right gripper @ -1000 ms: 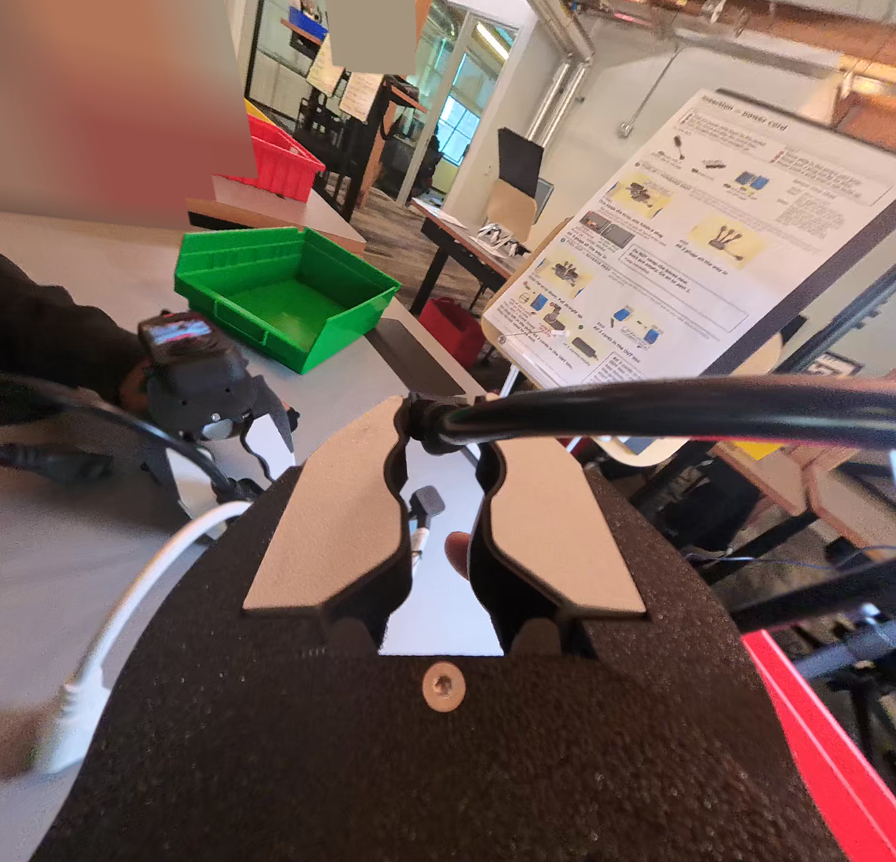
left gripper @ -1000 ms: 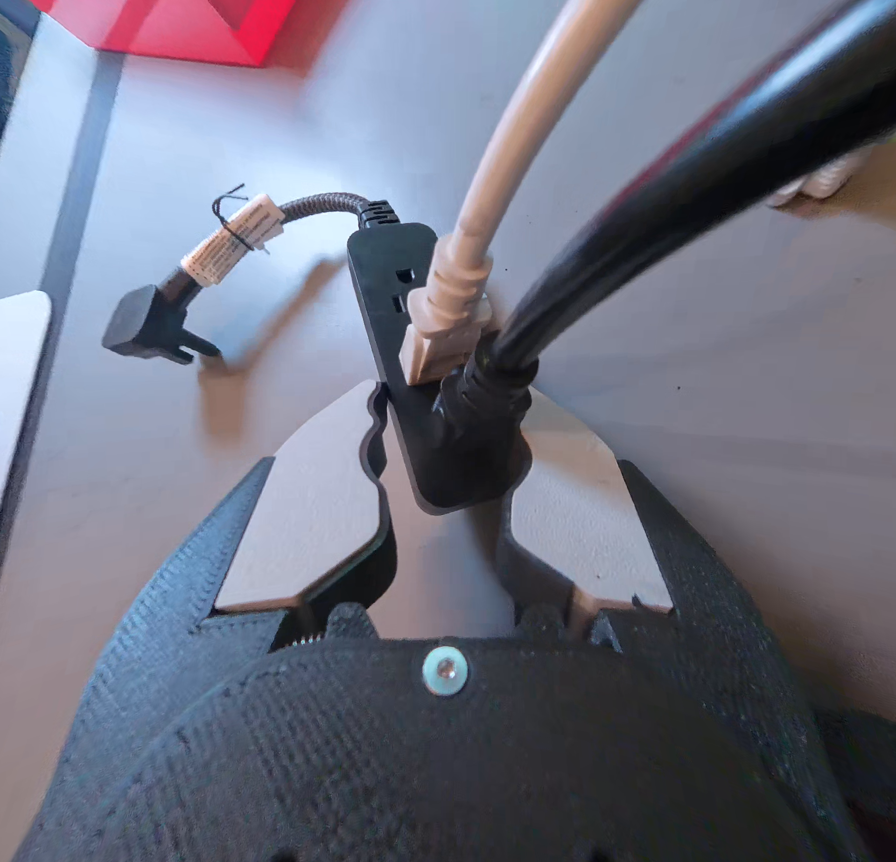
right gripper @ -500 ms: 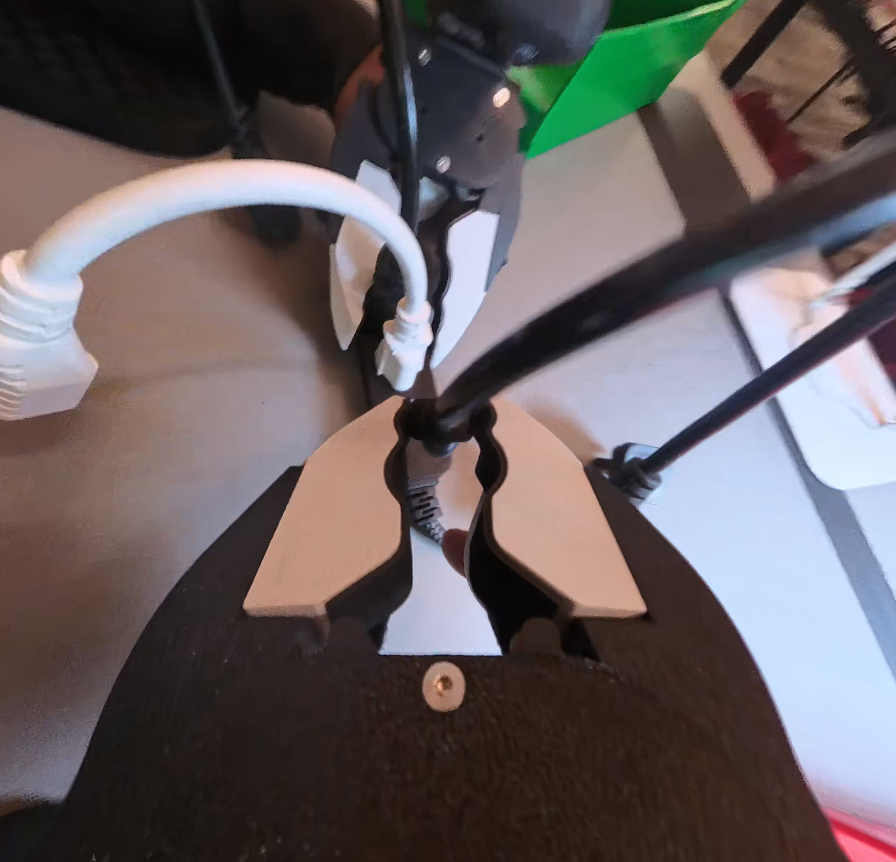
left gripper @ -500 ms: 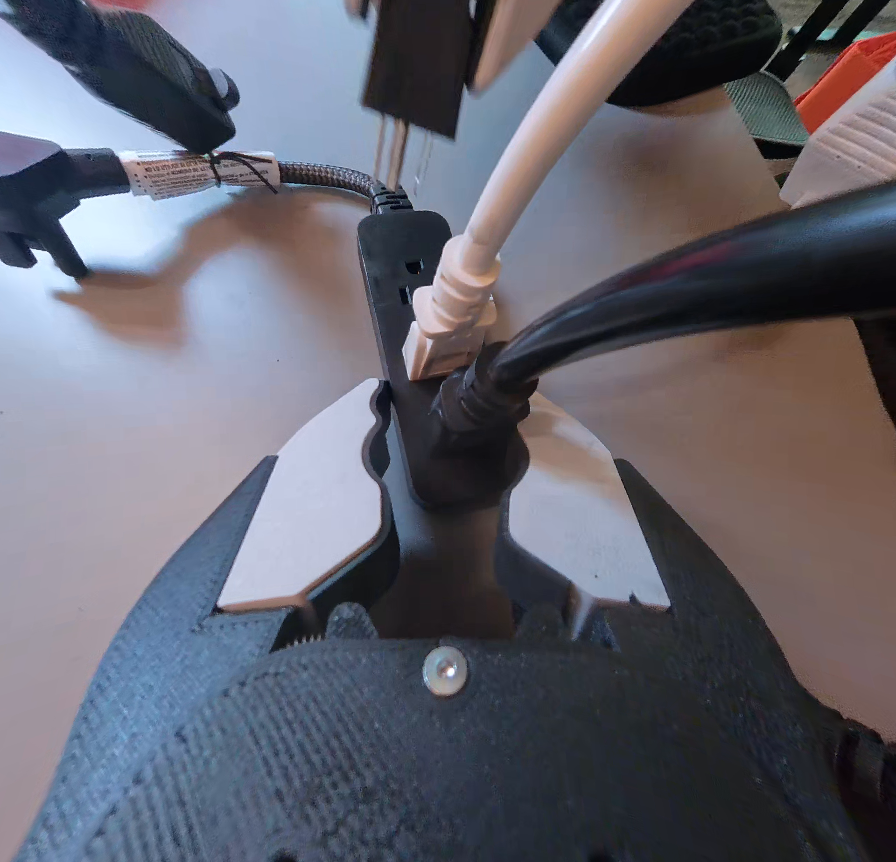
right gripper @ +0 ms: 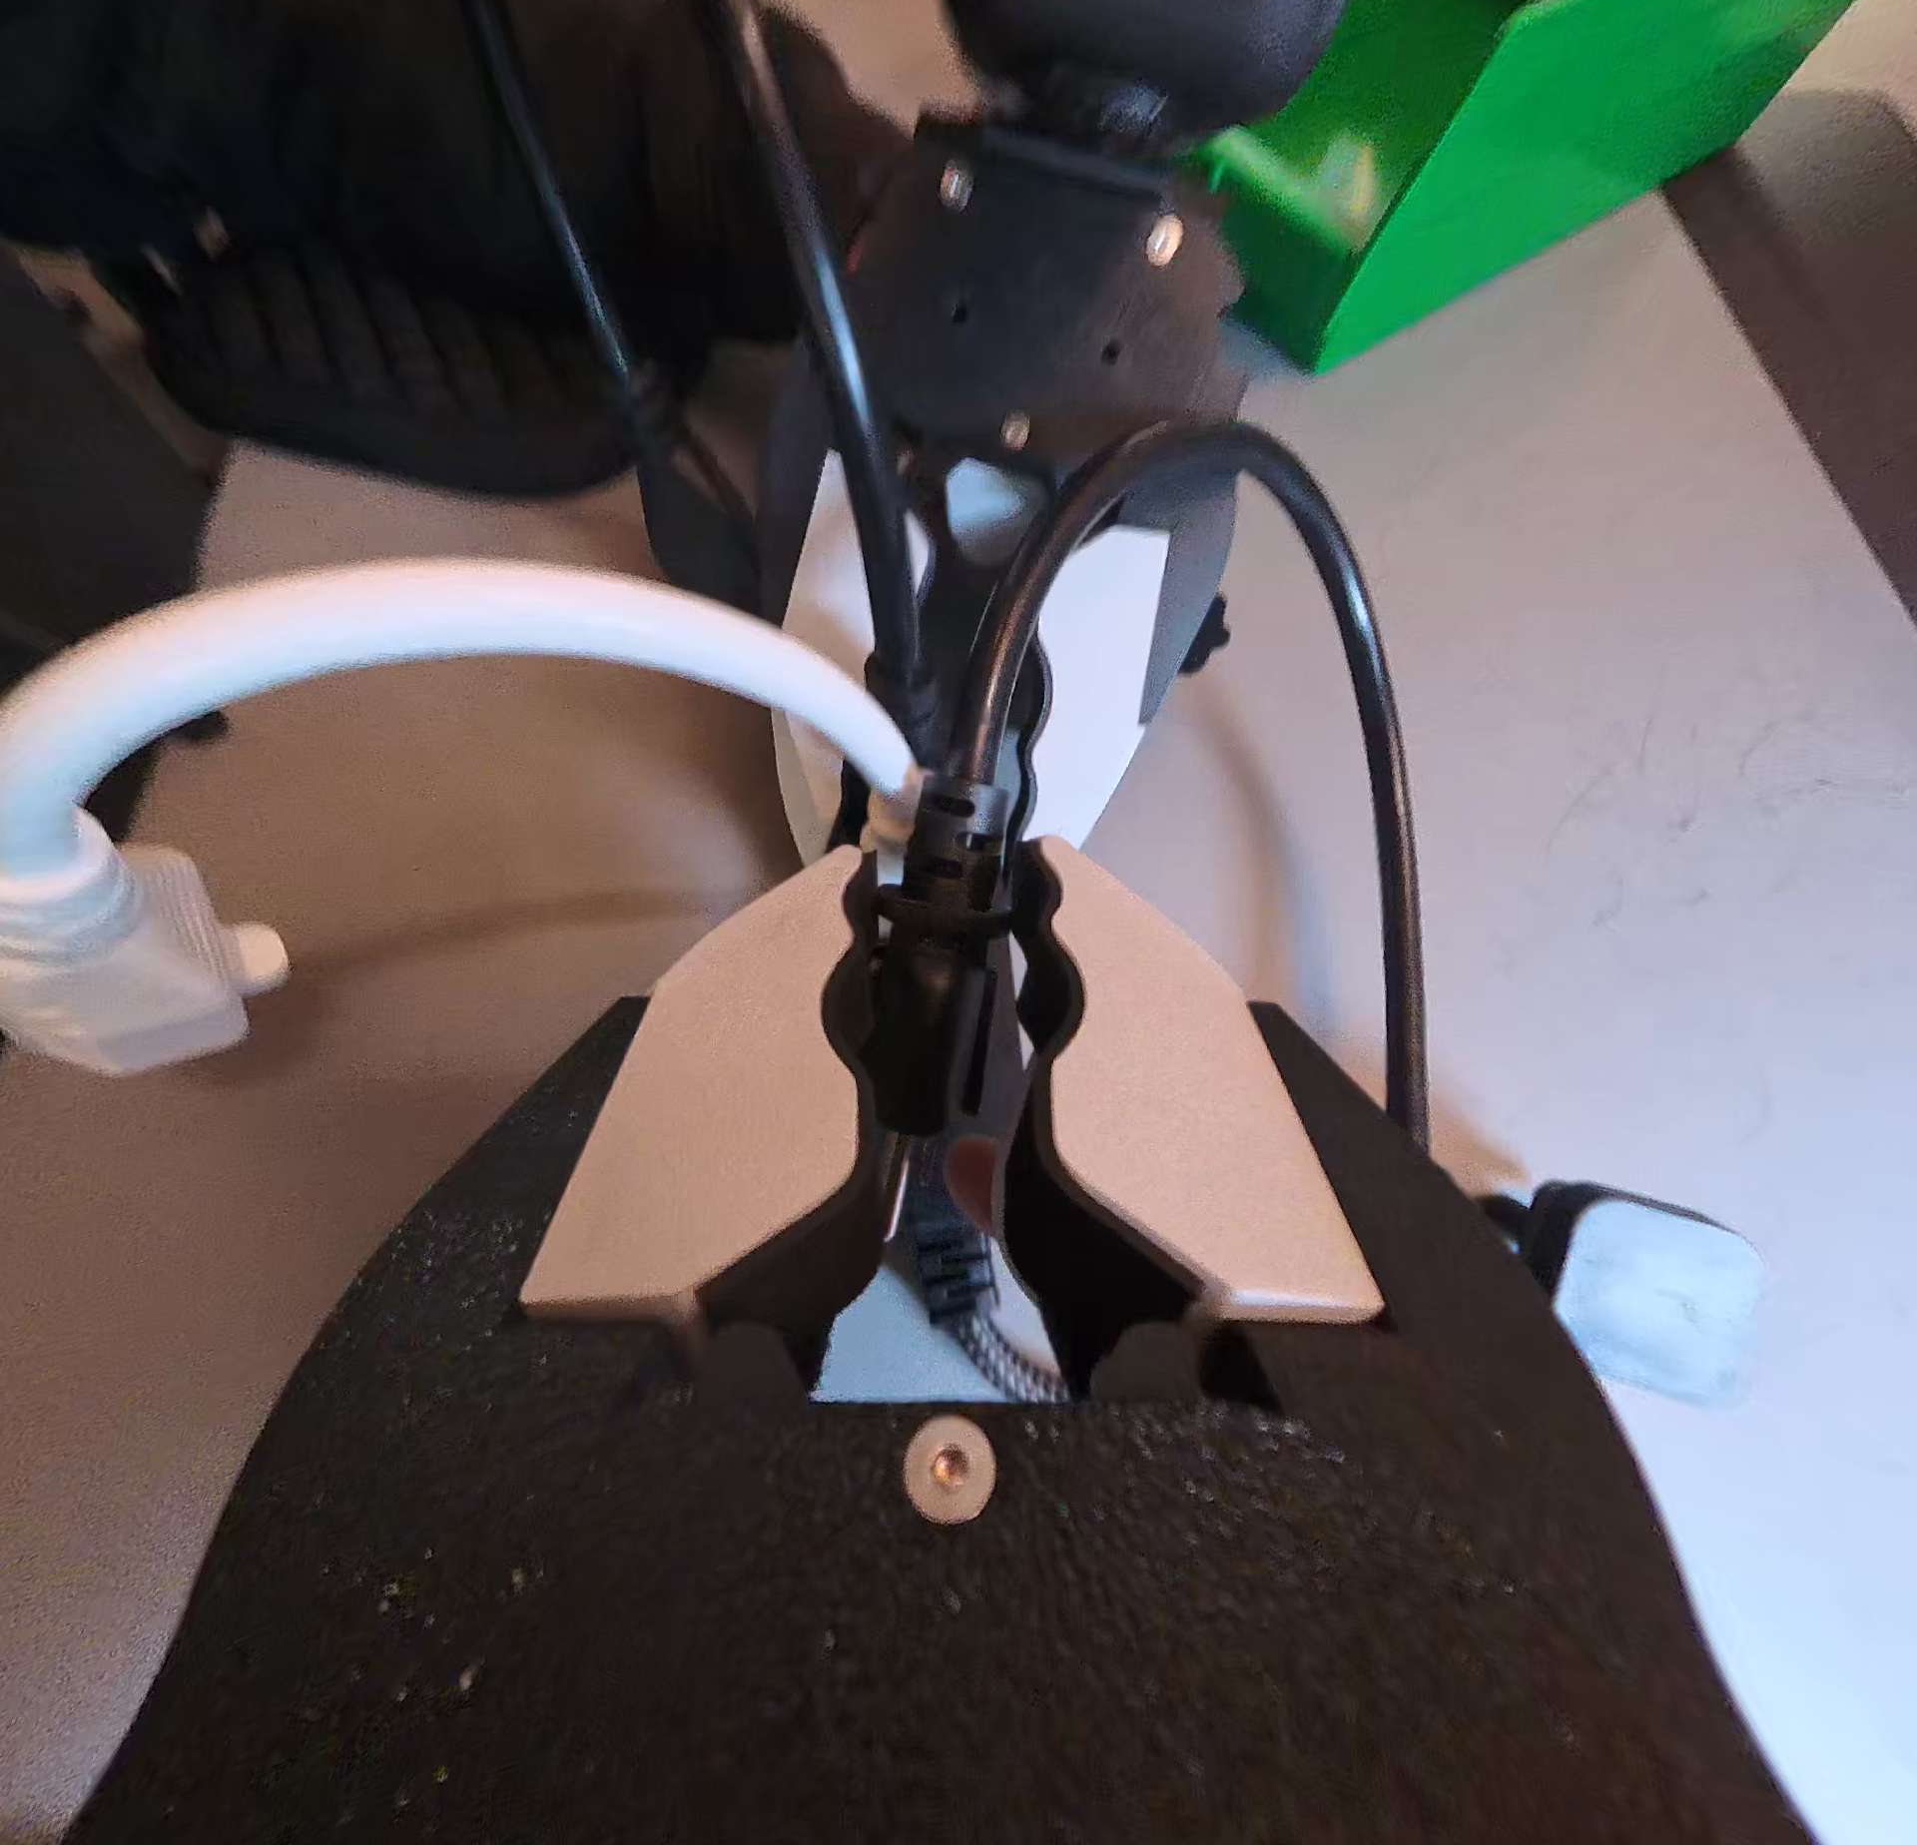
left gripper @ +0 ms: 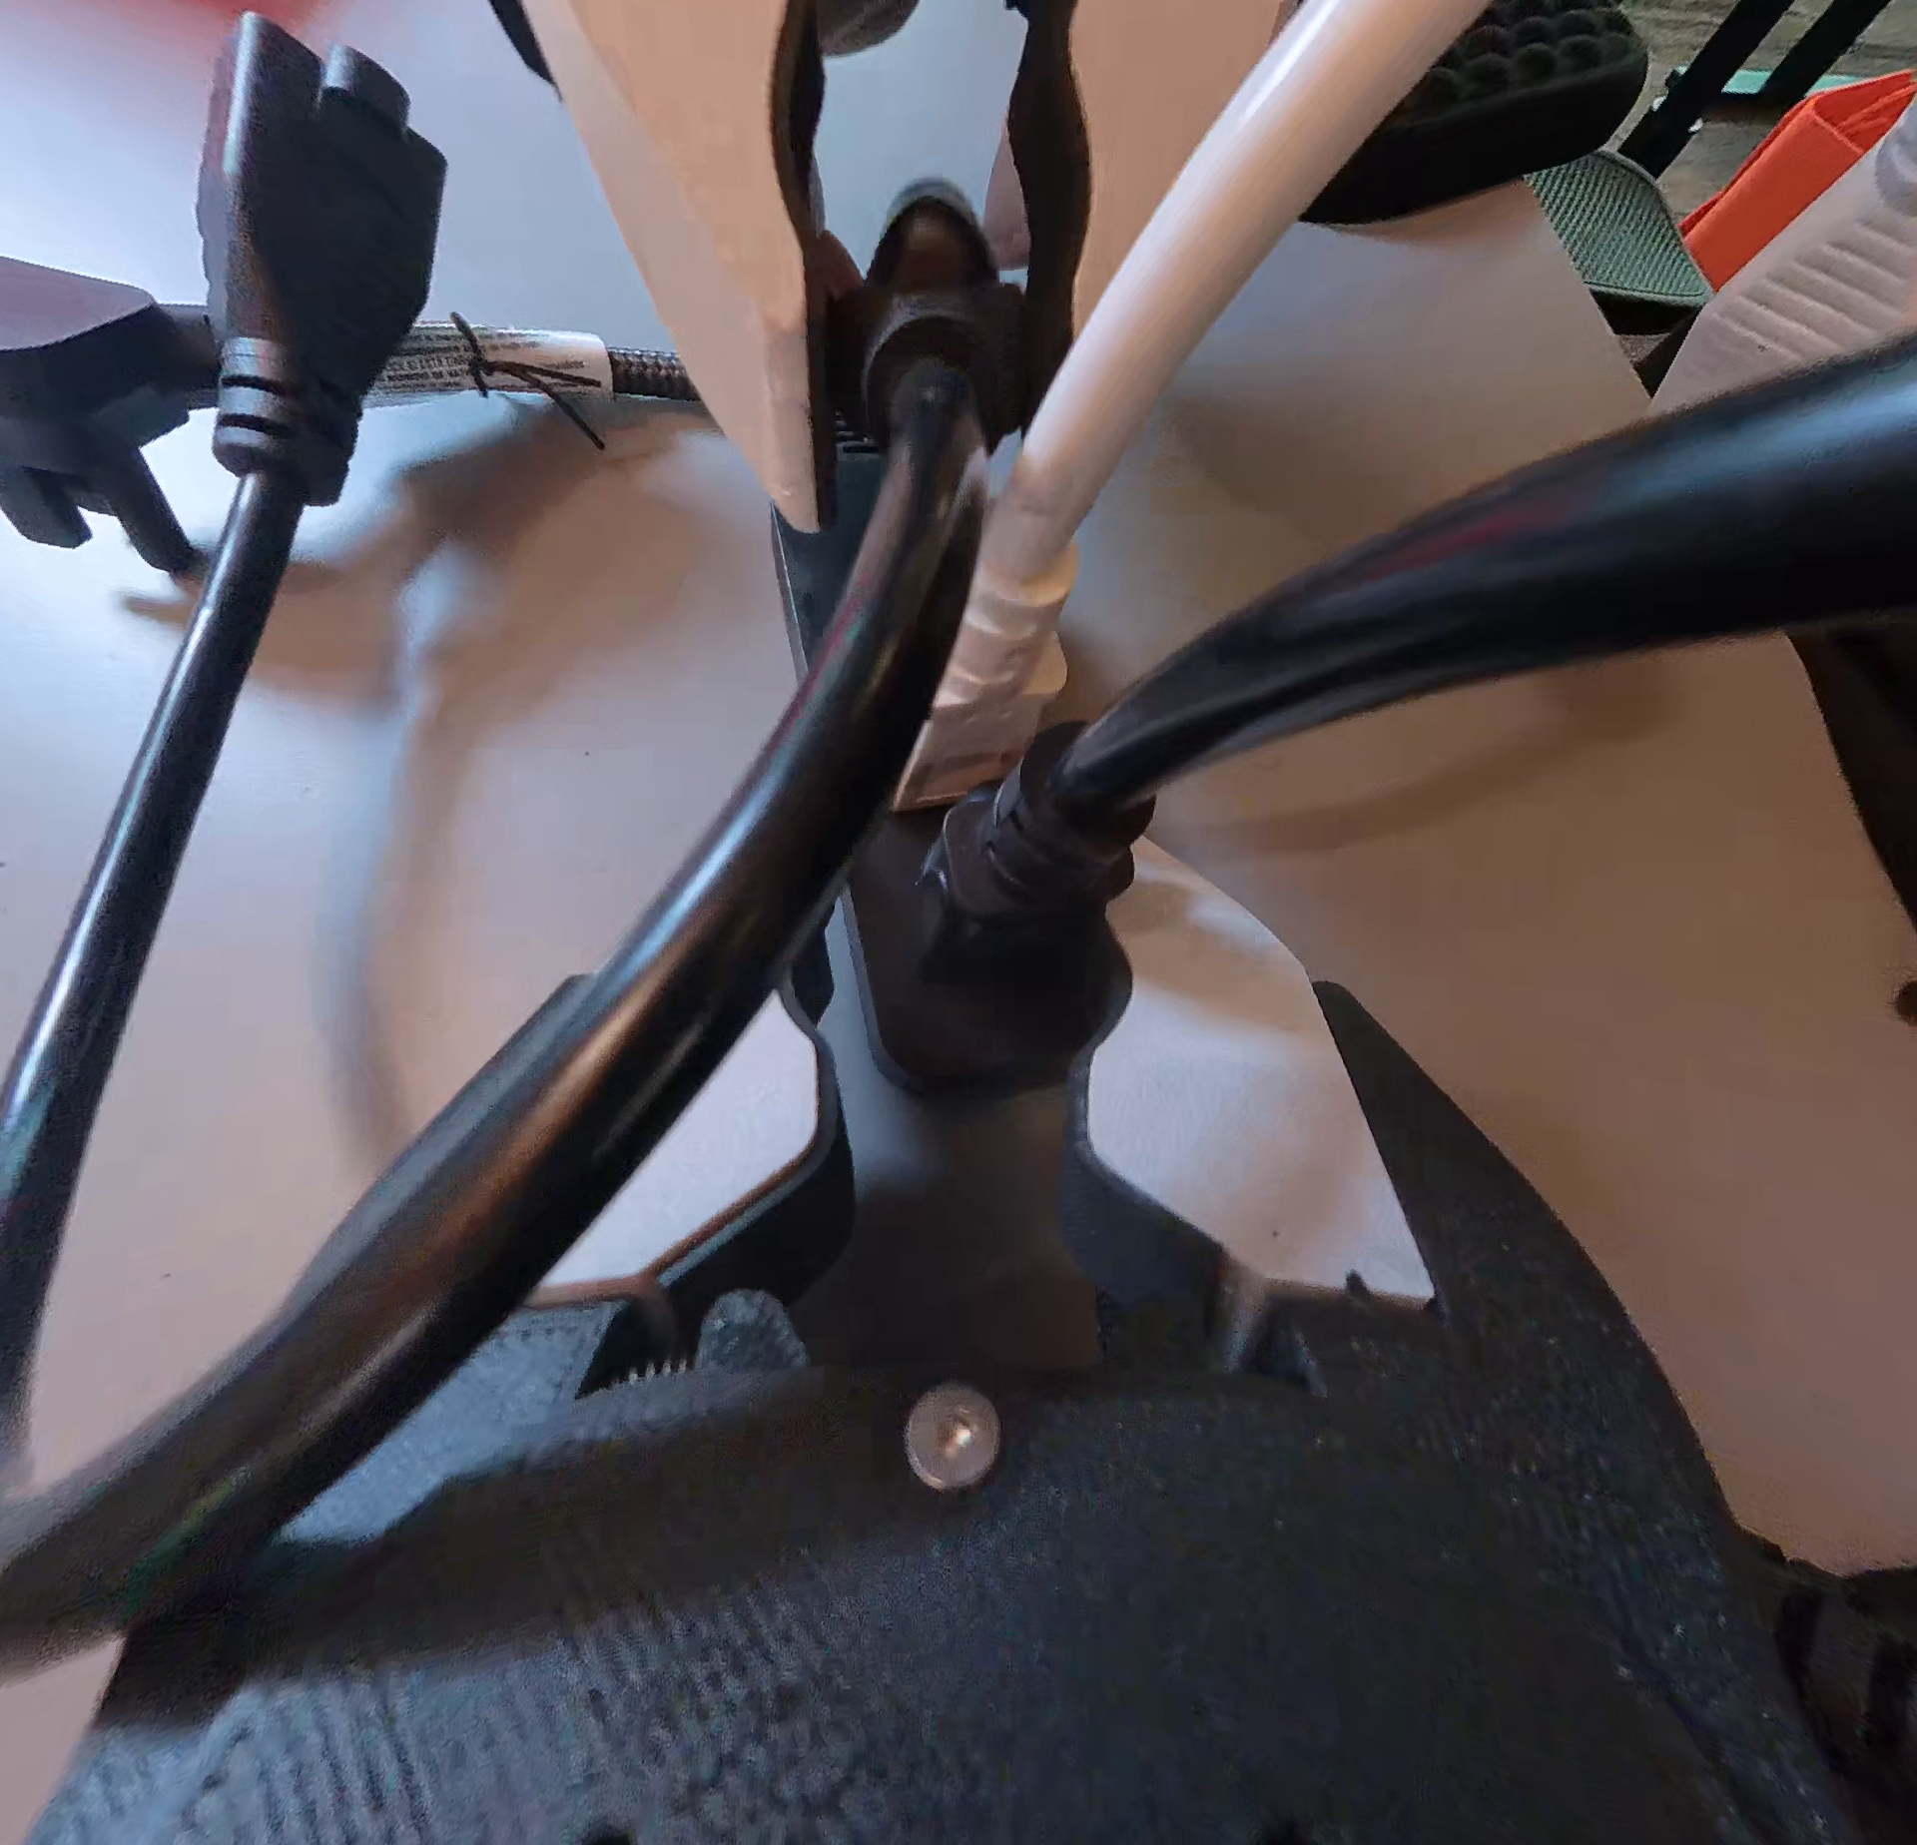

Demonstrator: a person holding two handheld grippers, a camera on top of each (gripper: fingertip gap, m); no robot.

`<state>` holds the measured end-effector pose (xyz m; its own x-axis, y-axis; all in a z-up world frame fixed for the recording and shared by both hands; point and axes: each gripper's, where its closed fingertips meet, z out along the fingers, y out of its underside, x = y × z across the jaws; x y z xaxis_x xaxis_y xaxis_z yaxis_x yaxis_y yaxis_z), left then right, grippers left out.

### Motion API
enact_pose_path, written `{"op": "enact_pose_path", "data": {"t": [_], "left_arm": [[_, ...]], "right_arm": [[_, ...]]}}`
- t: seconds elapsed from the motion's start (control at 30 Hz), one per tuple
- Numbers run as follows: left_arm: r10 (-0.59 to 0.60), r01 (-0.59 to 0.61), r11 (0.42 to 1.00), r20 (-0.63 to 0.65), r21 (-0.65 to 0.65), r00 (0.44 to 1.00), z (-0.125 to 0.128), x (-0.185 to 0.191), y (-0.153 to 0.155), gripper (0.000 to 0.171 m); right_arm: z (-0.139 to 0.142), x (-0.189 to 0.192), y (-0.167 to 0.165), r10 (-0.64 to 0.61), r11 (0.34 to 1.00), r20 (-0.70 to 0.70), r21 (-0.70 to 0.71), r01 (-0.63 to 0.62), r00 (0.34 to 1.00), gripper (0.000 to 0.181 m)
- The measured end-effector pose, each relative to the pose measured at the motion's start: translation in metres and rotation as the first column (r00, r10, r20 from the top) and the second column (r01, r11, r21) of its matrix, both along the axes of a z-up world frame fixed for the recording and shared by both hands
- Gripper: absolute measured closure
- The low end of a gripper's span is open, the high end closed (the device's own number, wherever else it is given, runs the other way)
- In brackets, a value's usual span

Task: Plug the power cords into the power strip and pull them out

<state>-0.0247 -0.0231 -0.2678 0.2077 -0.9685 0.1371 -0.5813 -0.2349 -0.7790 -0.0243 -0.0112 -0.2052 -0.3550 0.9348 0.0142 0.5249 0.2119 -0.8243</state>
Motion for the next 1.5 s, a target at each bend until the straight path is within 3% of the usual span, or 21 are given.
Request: {"op": "enact_pose_path", "data": {"t": [0.2, 0.4, 0.57, 0.63, 0.73, 0.87, 1.0, 1.07, 1.13, 1.33, 1.5], "left_arm": [[0.045, -0.046, 0.999, 0.027, 0.03, 0.999, 0.005, -0.008, 0.006, 0.125], [0.057, -0.055, 0.998, 0.07, -0.029, 0.996, 0.01, -0.022, 0.004, 0.124], [0.112, -0.093, 0.99, 0.19, -0.107, 0.975, 0.035, -0.049, 0.004, 0.128], [0.142, -0.099, 0.985, 0.341, -0.141, 0.929, 0.064, -0.052, 0.005, 0.133], [0.177, -0.056, 0.974, 0.583, -0.22, 0.793, 0.121, -0.041, 0.013, 0.136], [0.226, 0.013, 0.953, 0.739, -0.303, 0.634, 0.184, -0.022, 0.035, 0.134], [0.308, -0.042, 0.936, 0.759, -0.348, 0.574, 0.223, -0.002, 0.067, 0.138], [0.327, -0.102, 0.937, 0.732, -0.335, 0.598, 0.231, 0.013, 0.077, 0.148], [0.314, -0.164, 0.947, 0.682, -0.278, 0.66, 0.23, 0.03, 0.081, 0.16], [0.243, -0.246, 0.968, 0.354, -0.038, 0.903, 0.197, 0.069, 0.066, 0.164], [0.227, -0.227, 0.955, 0.02, 0.19, 0.974, 0.167, 0.08, 0.056, 0.165]], "right_arm": [[-0.007, 0.0, 0.004, -0.018, 1.0, -0.021, 0.023, 0.018, 1.0, 0.154], [-0.007, 0.003, 0.004, -0.018, 0.998, -0.044, 0.058, 0.02, 0.999, 0.154], [0.003, 0.006, 0.005, -0.029, 0.998, -0.114, 0.047, 0.034, 0.993, 0.154], [0.016, 0.005, 0.007, -0.046, 0.998, -0.176, 0.023, 0.051, 0.983, 0.154], [0.04, 0.002, 0.013, -0.065, 0.997, -0.274, 0.02, 0.073, 0.96, 0.155], [0.074, -0.002, 0.024, -0.097, 0.988, -0.391, 0.072, 0.136, 0.915, 0.155], [0.091, -0.001, 0.034, -0.139, 0.948, -0.441, 0.2, 0.248, 0.887, 0.156], [0.088, 0.0, 0.036, -0.174, 0.938, -0.409, 0.207, 0.277, 0.896, 0.155], [0.083, 0.0, 0.037, -0.209, 0.929, -0.379, 0.21, 0.304, 0.901, 0.156], [0.055, 0.009, 0.039, -0.283, 0.909, -0.186, 0.261, 0.324, 0.941, 0.153], [0.034, 0.021, 0.043, -0.335, 0.891, -0.05, 0.309, 0.334, 0.941, 0.141]]}}
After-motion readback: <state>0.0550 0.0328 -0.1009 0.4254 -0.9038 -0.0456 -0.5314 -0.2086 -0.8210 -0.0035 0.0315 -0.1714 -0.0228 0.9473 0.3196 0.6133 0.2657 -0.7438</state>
